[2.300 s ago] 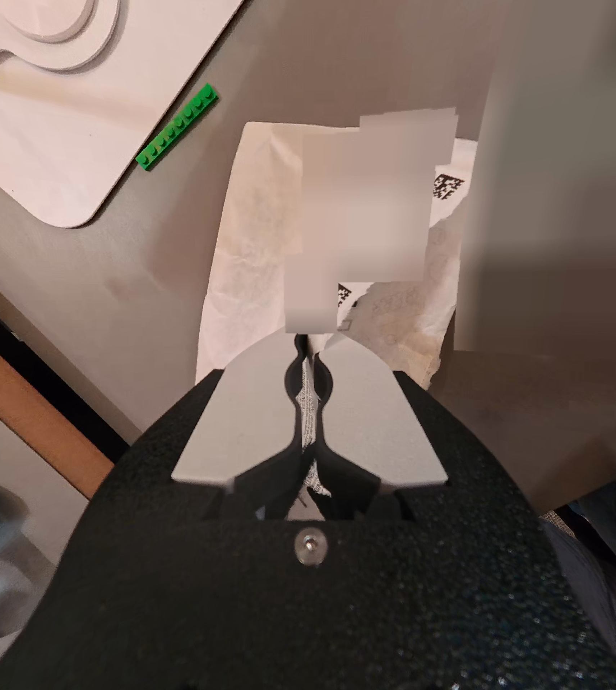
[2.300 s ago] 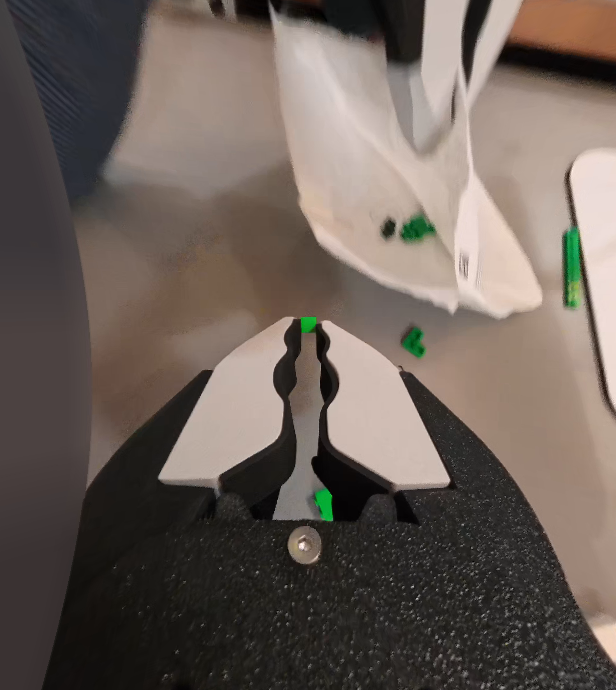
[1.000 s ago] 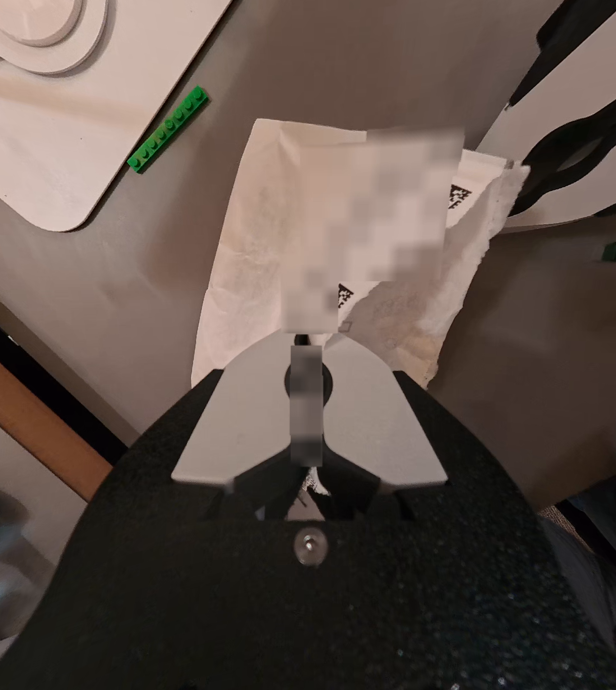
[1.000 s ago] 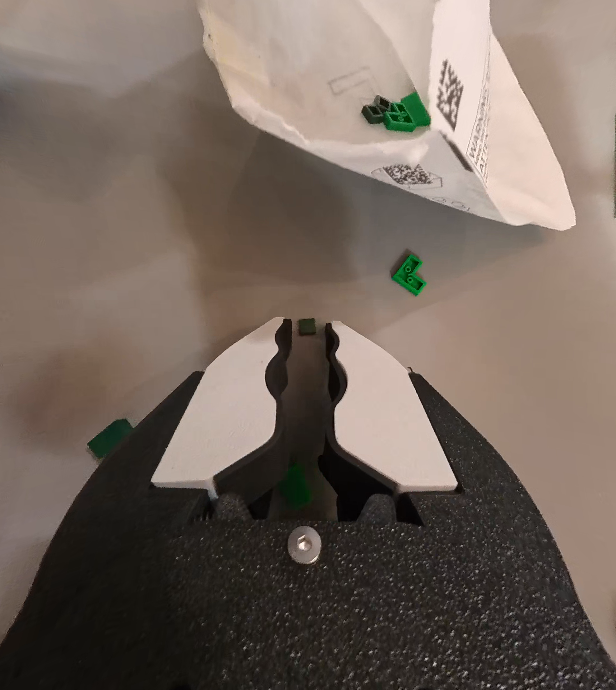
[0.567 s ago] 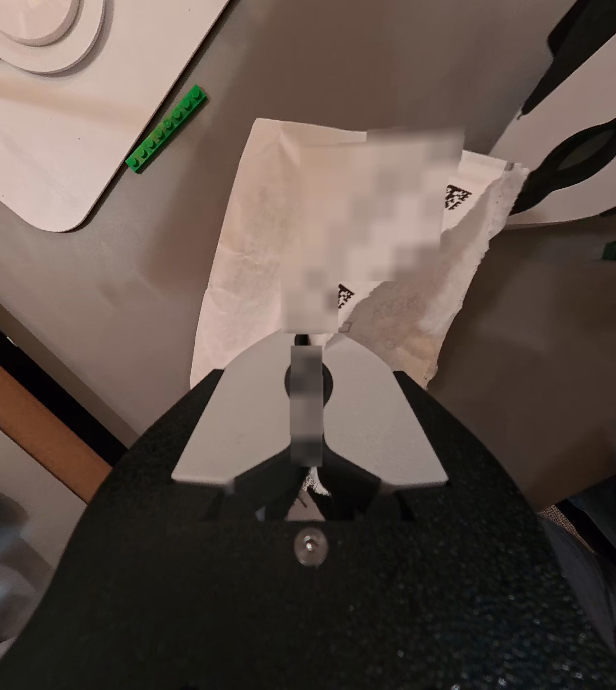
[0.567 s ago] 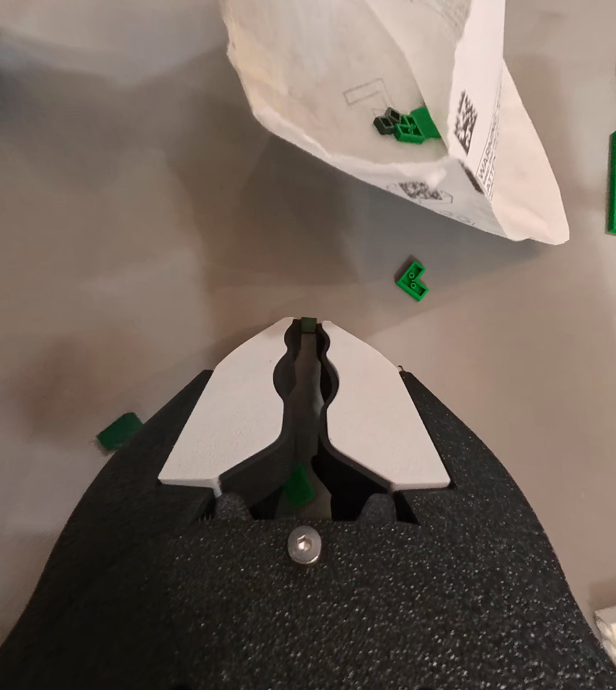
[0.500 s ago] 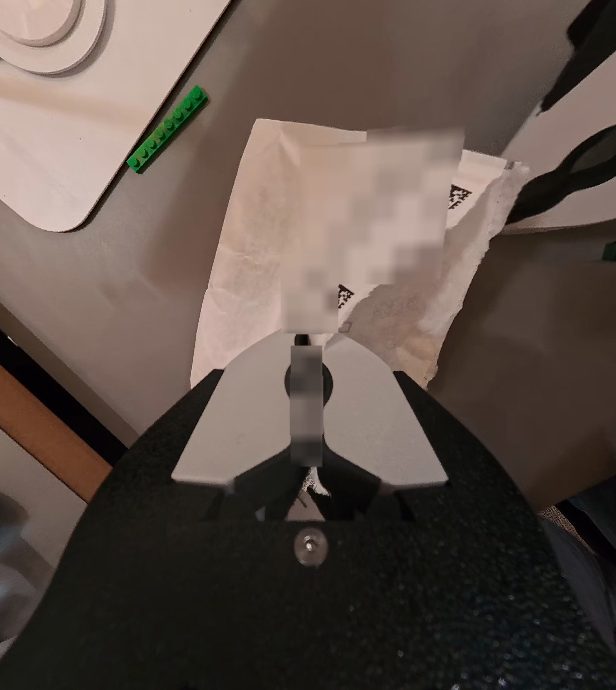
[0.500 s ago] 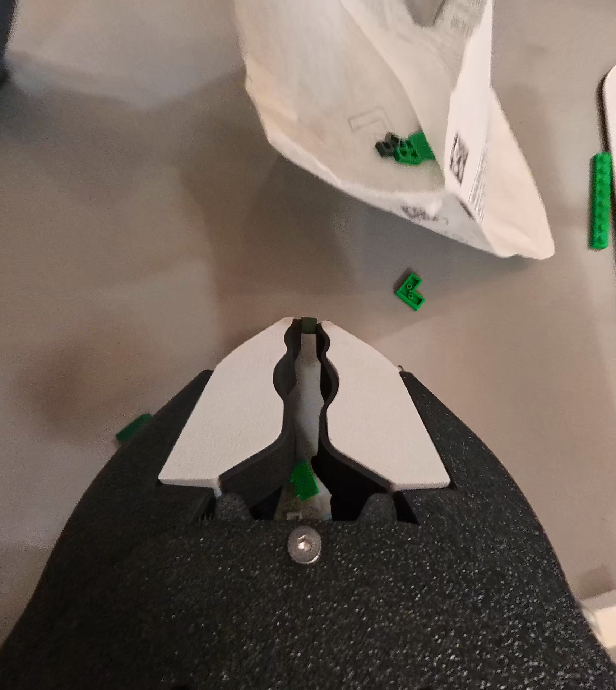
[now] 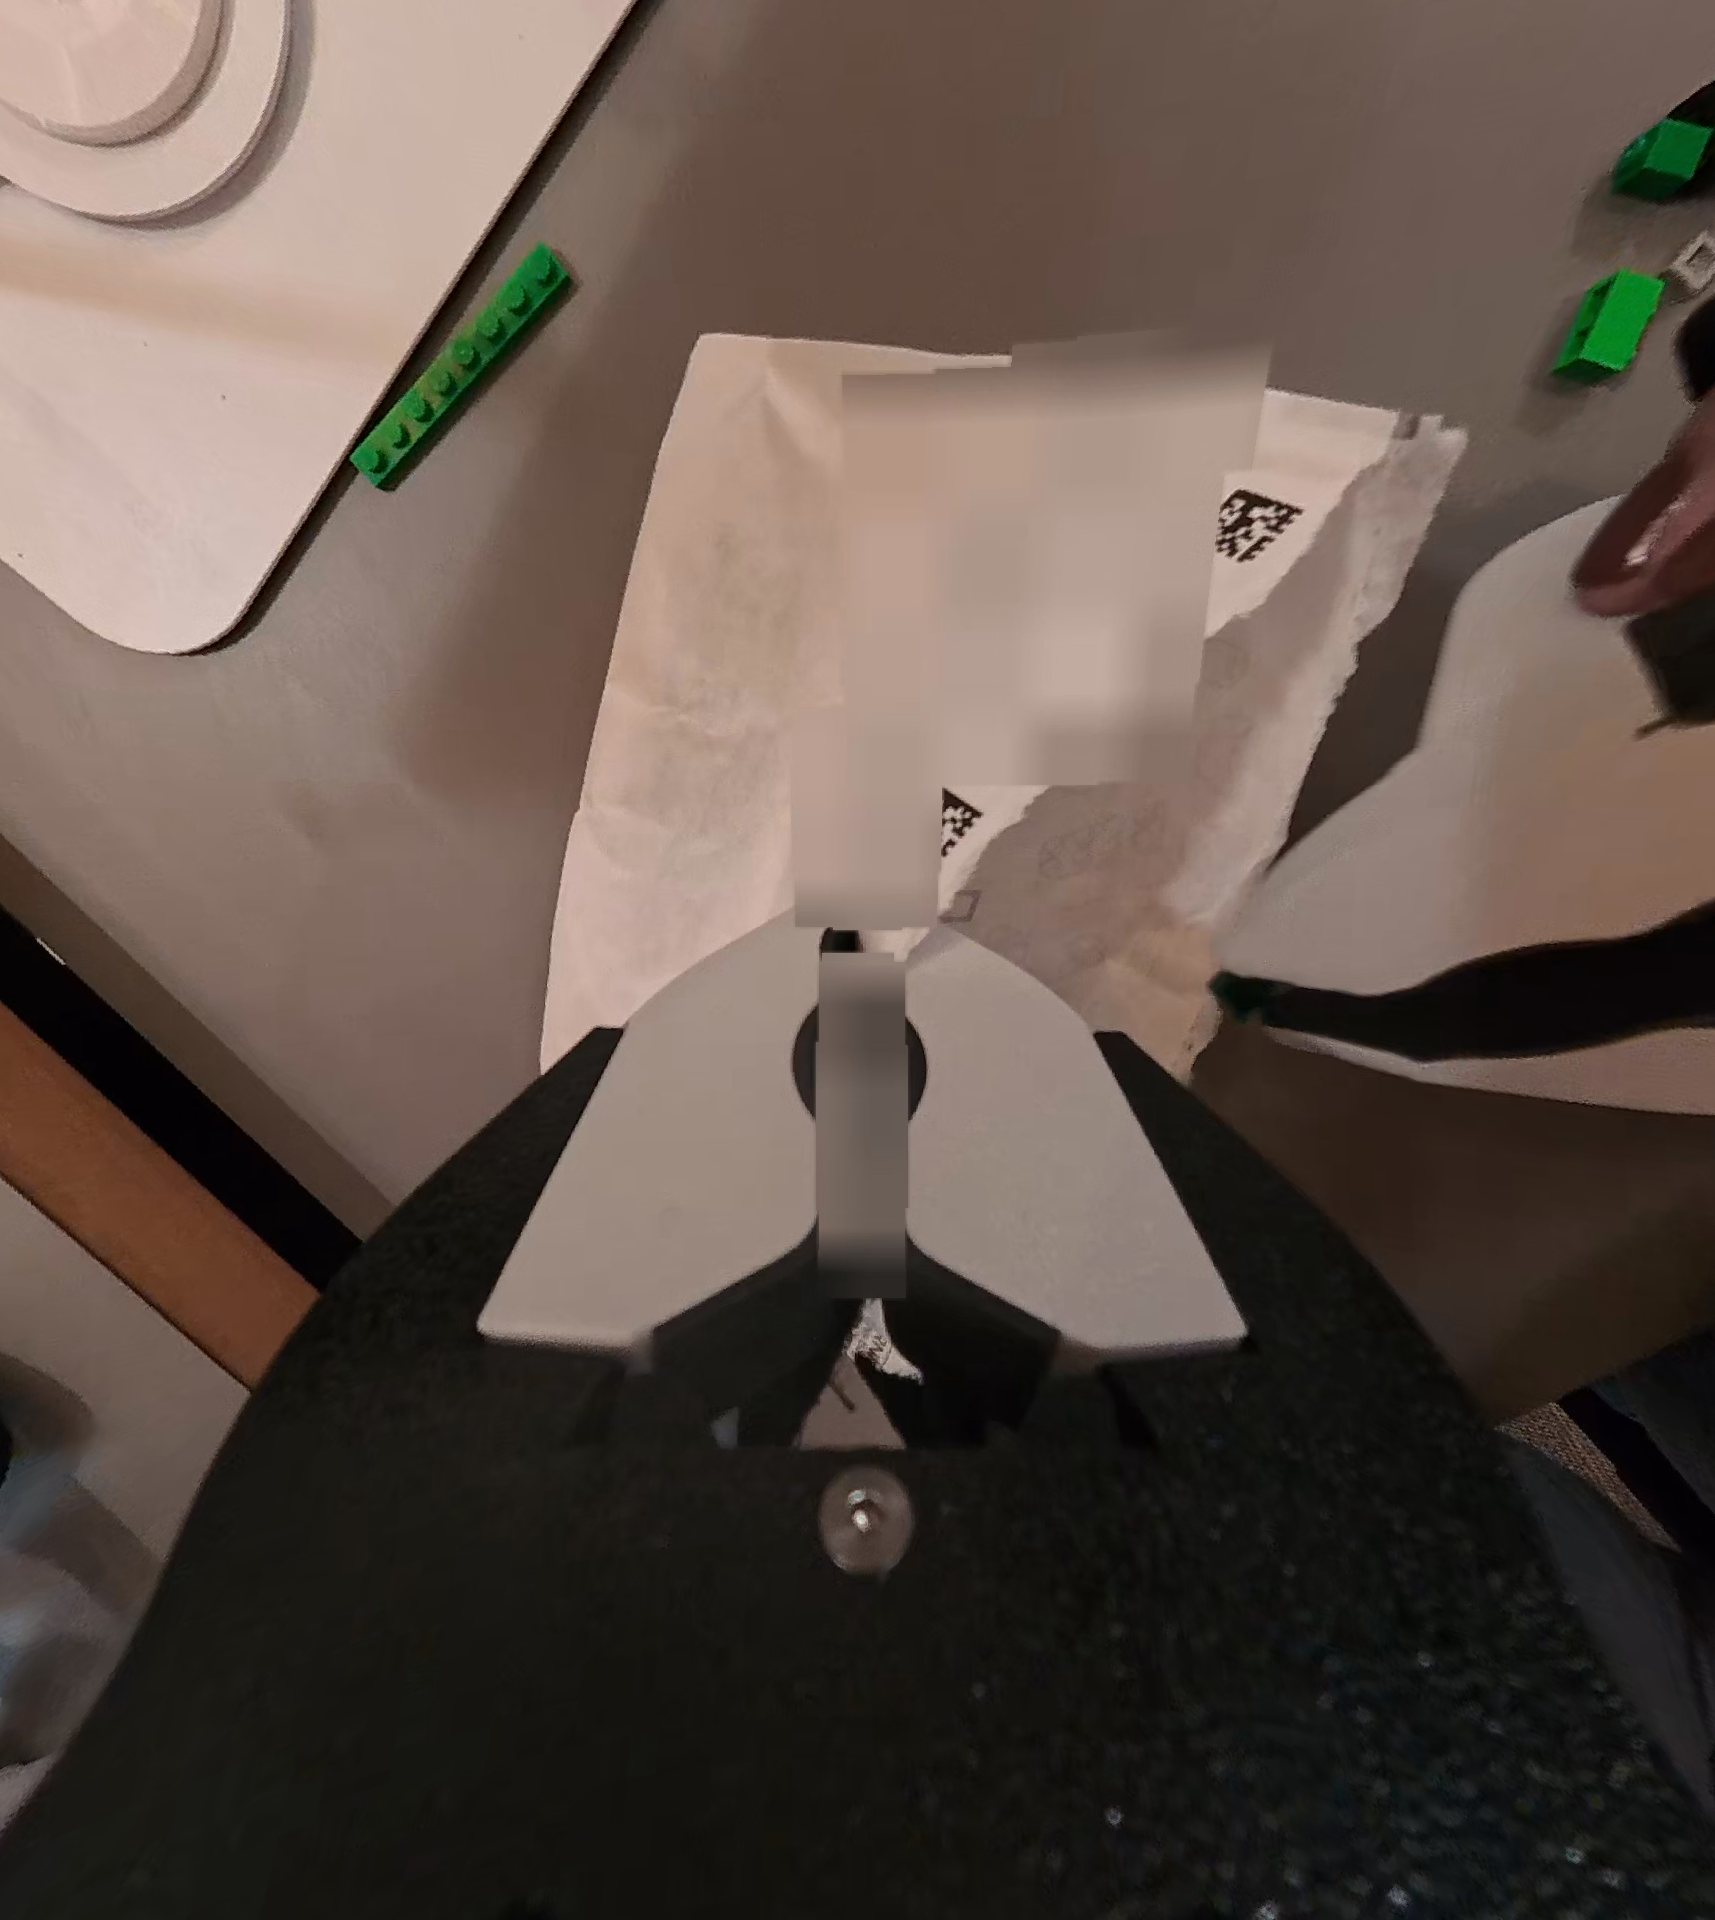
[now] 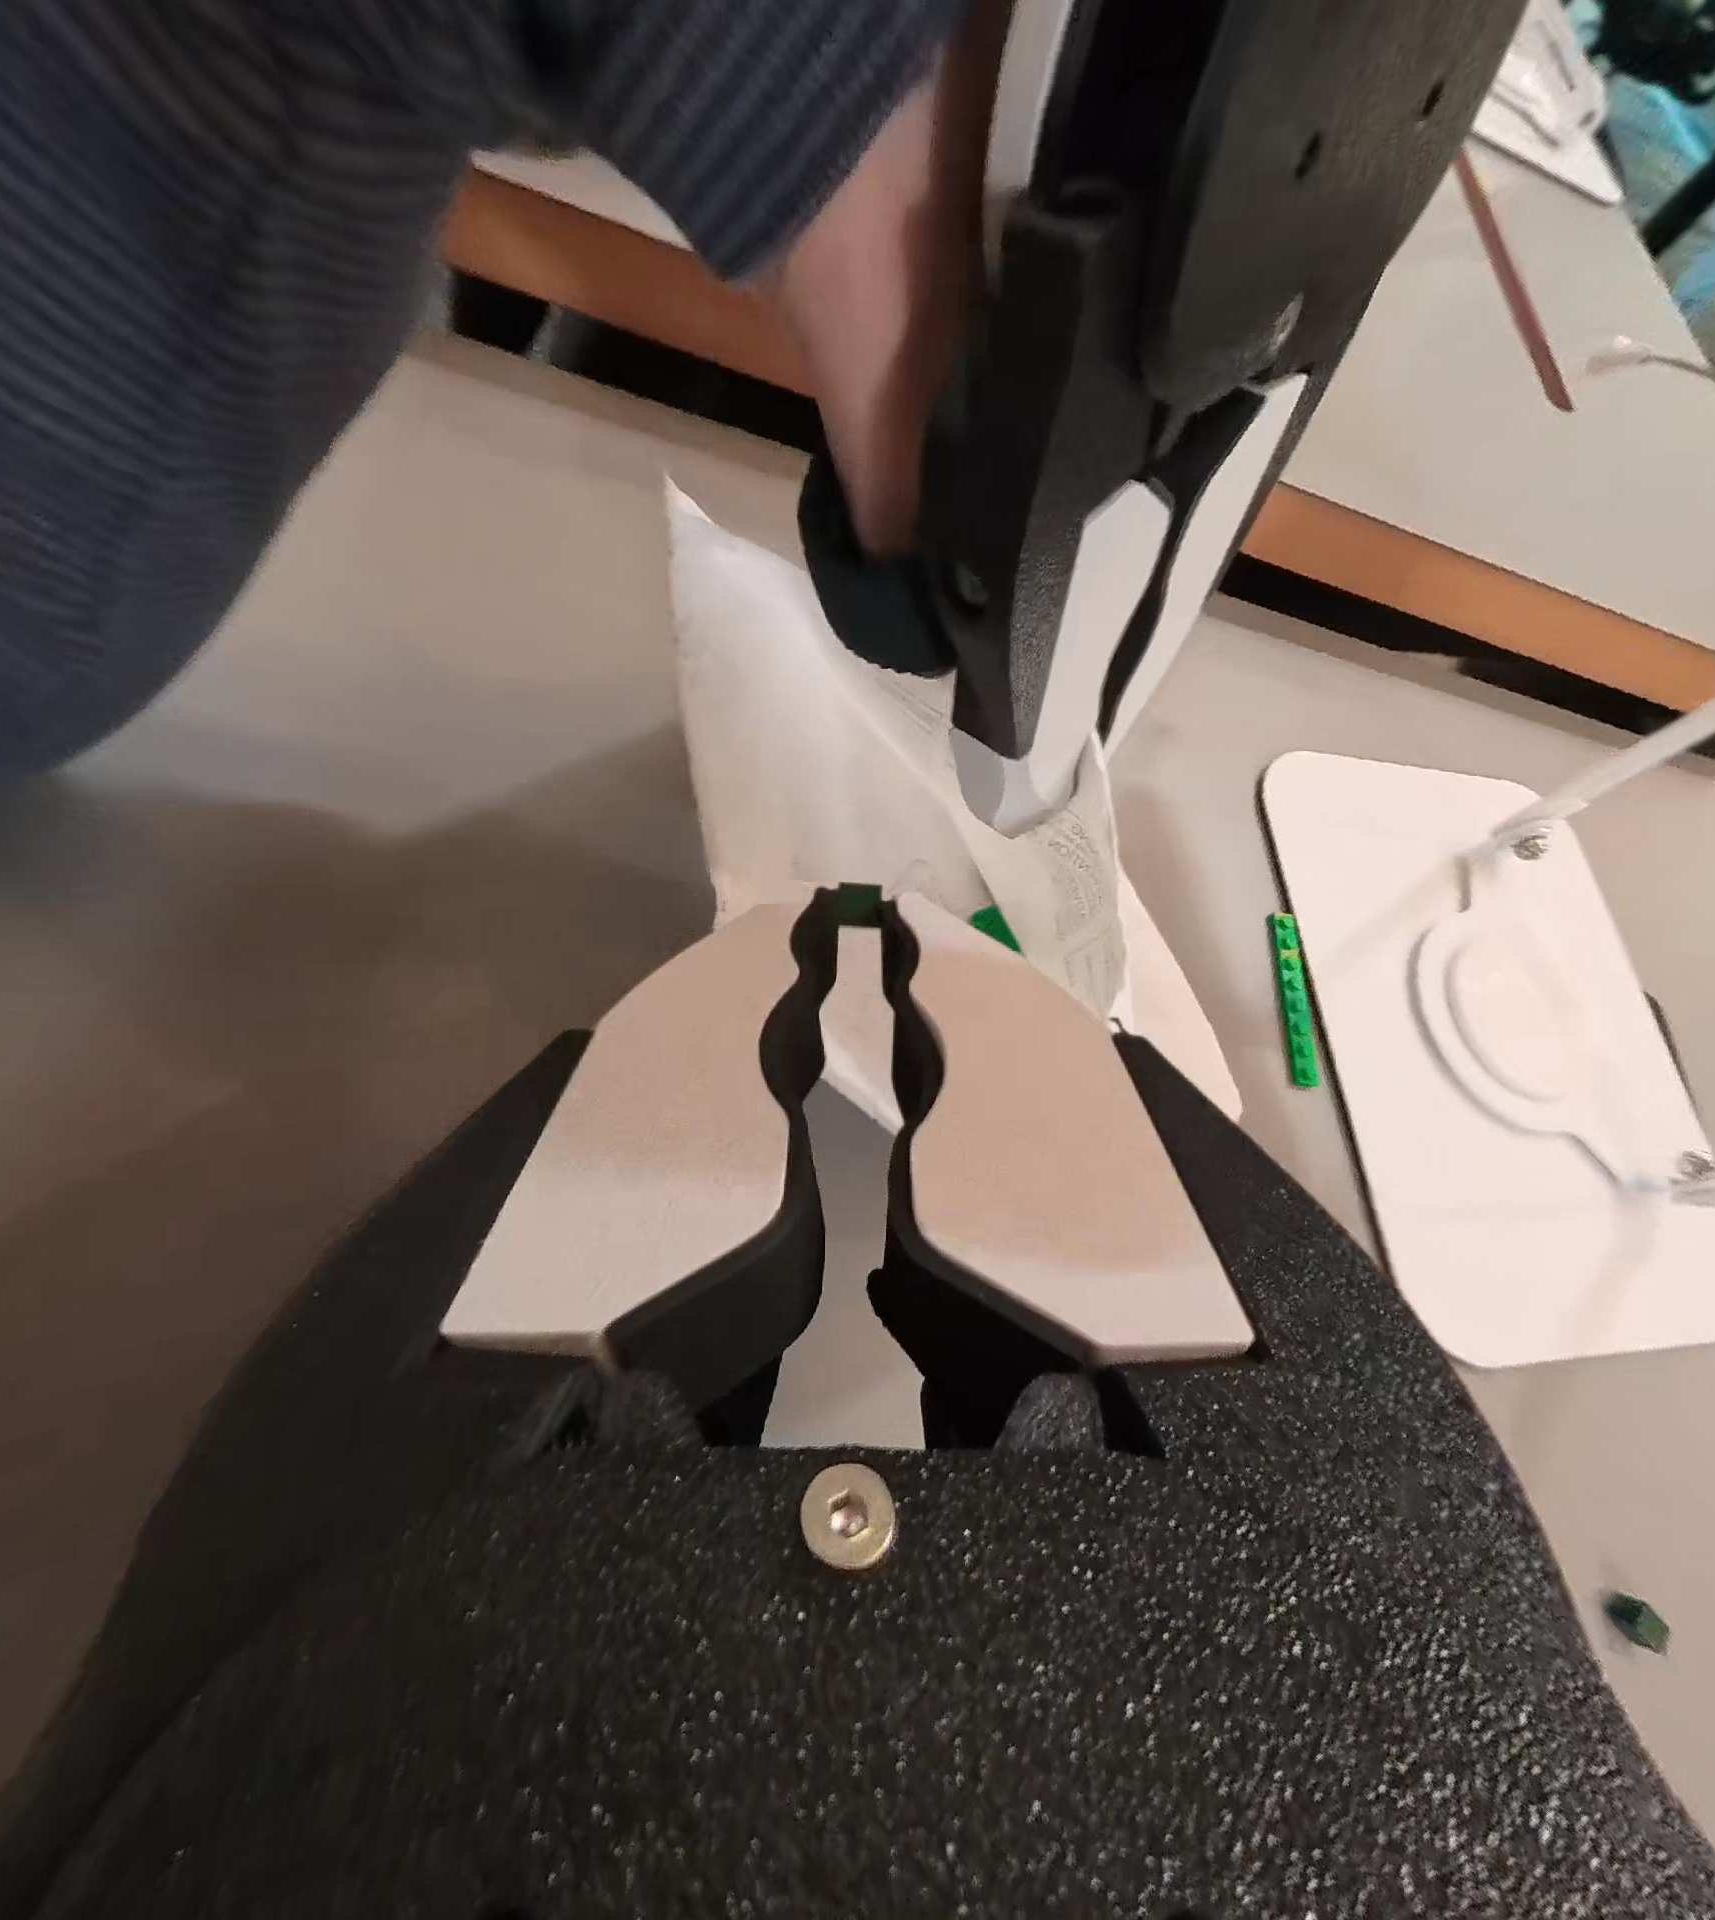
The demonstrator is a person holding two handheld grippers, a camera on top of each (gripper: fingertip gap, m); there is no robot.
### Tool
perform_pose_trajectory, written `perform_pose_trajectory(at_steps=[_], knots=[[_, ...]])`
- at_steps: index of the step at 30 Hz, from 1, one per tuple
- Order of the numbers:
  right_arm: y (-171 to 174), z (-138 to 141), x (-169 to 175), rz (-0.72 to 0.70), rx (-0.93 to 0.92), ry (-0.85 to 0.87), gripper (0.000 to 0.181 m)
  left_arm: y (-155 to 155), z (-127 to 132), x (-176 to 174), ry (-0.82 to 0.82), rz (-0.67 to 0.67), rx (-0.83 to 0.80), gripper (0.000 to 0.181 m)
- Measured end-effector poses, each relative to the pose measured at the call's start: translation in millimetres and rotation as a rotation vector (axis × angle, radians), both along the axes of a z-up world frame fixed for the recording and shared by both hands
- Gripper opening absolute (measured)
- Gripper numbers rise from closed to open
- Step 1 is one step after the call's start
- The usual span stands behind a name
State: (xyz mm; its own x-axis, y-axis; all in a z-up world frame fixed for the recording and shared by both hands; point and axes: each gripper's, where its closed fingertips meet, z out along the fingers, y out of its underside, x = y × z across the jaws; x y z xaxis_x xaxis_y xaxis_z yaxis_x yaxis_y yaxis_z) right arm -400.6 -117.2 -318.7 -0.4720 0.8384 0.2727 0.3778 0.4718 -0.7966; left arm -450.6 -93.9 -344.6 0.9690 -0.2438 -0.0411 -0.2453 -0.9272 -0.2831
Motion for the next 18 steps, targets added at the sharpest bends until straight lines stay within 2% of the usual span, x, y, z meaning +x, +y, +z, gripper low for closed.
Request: perform_pose_trajectory(at_steps=[1,6,10,14,18], knots=[[1,-3,-3,-0.017,0.026,0.005,0.008,0,0,0,0.001,-0.001,-0.001,0.0],[4,-9,-8,-0.044,0.068,0.009,0.012,1,0,2,0.007,-0.008,-0.003,0.0],[5,-3,4,-0.024,0.033,-0.003,0.013,-1,0,0,0.007,0.001,-0.004,0.0],[35,5,21,-0.117,-0.06,-0.017,0.015,-6,1,-12,0.012,0.055,0.0,0.0],[69,-15,23,-0.222,-0.148,-0.06,0.02,-8,-1,-15,0.01,0.065,-0.011,0.0]])
